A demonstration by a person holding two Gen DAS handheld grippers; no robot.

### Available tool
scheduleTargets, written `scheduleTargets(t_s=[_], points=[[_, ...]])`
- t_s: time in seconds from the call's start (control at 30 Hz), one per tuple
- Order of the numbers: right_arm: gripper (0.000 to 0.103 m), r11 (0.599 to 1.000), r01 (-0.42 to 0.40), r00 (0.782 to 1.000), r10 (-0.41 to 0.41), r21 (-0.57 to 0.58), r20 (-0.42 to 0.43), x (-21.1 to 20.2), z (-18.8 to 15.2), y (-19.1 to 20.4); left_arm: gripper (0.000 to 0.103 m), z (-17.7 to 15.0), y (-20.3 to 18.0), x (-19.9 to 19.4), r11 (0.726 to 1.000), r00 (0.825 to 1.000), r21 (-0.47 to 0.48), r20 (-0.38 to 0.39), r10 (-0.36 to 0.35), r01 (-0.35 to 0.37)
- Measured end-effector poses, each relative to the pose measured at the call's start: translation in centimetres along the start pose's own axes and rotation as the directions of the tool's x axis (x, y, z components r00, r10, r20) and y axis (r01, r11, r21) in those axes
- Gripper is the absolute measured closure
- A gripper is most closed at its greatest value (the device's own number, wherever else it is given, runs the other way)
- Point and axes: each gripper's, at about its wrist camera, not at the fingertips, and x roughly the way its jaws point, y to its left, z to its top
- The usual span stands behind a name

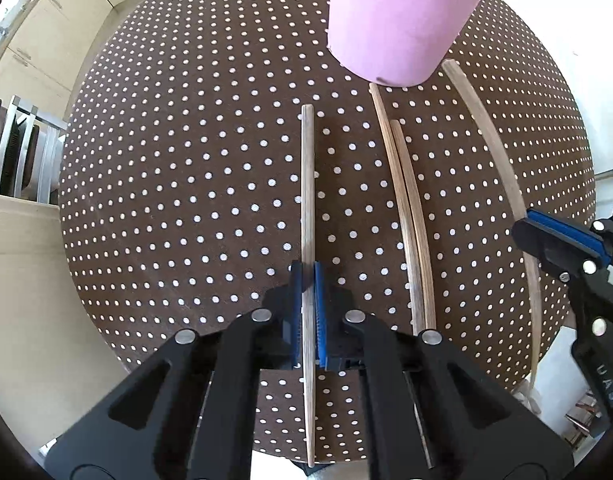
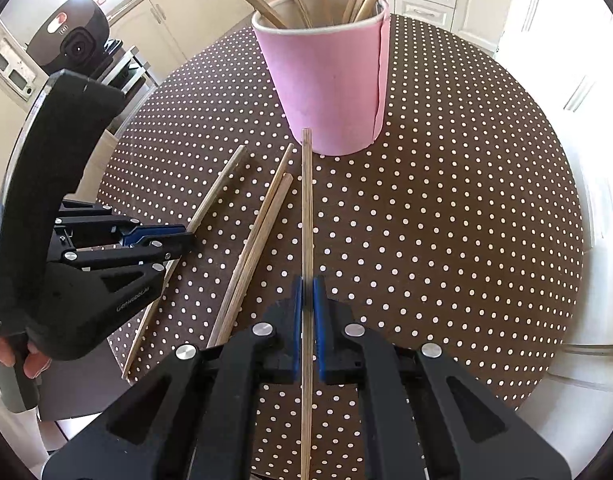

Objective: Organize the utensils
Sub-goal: 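Lift both held chopsticks upright toward the pink cup, then raise both upright chopsticks above the pink cup's opening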

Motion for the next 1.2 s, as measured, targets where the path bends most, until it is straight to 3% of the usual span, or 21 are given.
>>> scheduleTargets(t_s=[0.13, 0.47, 0.6, 0.67, 0.93, 1.03, 1.13, 1.2], points=[[0.099, 1.000, -0.003, 1.000, 0.003, 0.005, 0.030, -0.9, -0.4, -0.6, 0.096, -1.2, 0.6, -0.7, 1.000, 0.999, -0.004, 0.012, -0.030, 0.030], [0.099, 1.000, -0.011, 0.994, 0.010, 0.008, 0.113, -3.4, -1.0, -1.3, 0.096, -4.0, 1.4, -5.5, 0.999, 0.989, 0.003, 0.142, -0.049, 0.049], [0.099, 1.000, -0.014, 0.987, 0.011, 0.019, 0.163, -4.9, -0.9, -1.5, 0.096, -4.4, 1.9, -7.5, 0.998, 0.979, 0.000, 0.197, -0.055, 0.056], [0.099, 0.999, 0.025, 0.973, -0.029, 0.019, 0.231, -6.0, -1.1, -1.3, 0.096, -4.2, 2.0, -8.7, 0.999, 0.971, -0.009, 0.235, -0.041, 0.044], [0.099, 0.999, -0.030, 0.927, 0.017, 0.030, 0.375, -9.4, -0.6, -1.1, 0.096, -4.0, 1.1, -13.0, 0.999, 0.934, 0.000, 0.356, -0.030, 0.032], [0.099, 0.999, -0.027, 0.903, 0.015, 0.021, 0.430, -10.3, -0.2, -1.0, 0.096, -3.9, 0.5, -14.6, 1.000, 0.911, 0.004, 0.411, -0.020, 0.020], [0.099, 1.000, 0.018, 0.861, -0.021, 0.011, 0.508, -11.3, -0.2, -0.8, 0.096, -4.2, 0.2, -15.8, 1.000, 0.883, -0.001, 0.469, -0.010, 0.011], [0.099, 0.999, 0.031, 0.845, -0.033, 0.013, 0.534, -11.6, 0.1, -0.7, 0.096, -3.9, 0.0, -16.4, 1.000, 0.855, -0.023, 0.518, 0.016, -0.005]])
